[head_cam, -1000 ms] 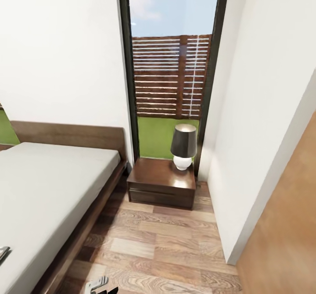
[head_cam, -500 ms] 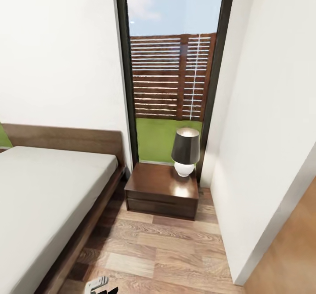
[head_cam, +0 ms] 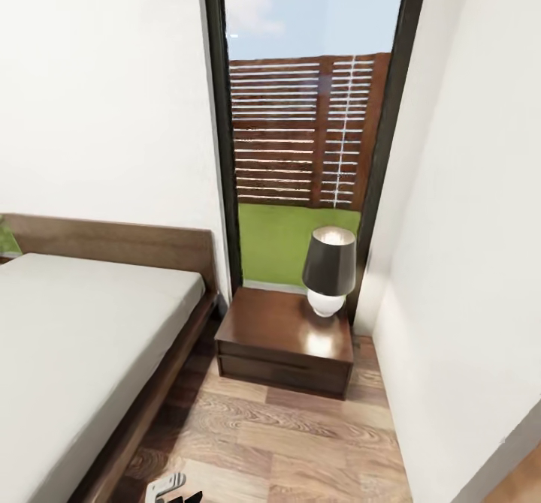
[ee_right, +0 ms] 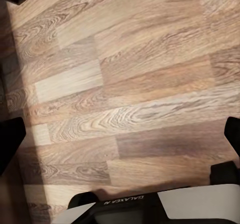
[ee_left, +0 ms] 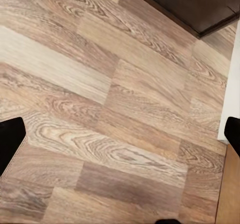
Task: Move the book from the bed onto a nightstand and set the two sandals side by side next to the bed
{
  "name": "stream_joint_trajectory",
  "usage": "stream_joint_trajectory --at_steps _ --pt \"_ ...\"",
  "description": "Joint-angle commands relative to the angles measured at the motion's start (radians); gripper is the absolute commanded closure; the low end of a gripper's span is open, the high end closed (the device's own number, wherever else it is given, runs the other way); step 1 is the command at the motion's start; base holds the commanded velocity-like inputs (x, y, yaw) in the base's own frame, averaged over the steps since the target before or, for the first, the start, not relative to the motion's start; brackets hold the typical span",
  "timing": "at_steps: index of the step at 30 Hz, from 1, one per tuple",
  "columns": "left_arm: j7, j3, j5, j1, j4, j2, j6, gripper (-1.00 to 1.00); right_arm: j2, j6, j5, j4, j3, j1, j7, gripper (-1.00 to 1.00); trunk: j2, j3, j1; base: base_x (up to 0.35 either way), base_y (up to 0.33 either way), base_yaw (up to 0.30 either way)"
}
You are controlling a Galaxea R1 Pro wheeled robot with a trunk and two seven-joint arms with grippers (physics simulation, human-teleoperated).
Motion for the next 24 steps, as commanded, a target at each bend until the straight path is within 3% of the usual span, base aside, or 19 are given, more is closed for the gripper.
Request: stream_joint_trajectory --at_steps 1,14,24 --pt "-0.003 -0.008 0.007 -0.001 0.002 0.000 -0.005 -1.00 -0.001 0.002 -0.004 0.003 -0.005 -0.001 0.005 -1.00 -0.001 -0.002 0.001 0.330 0.000 0.253" --pt "-0.003 -0.008 0.007 -0.001 0.002 0.000 -0.005 -1.00 -0.001 0.002 -0.004 0.003 -0.005 -0.001 0.005 -1.00 -0.001 -0.007 0.001 0.307 0.000 0.268" --pt "-0.003 -0.008 0.007 -0.001 0.002 0.000 -0.005 -1.00 -0.001 0.003 -0.004 0.003 -0.005 -0.001 0.005 -1.00 -0.001 -0.011 0.001 0.066 0.000 0.275"
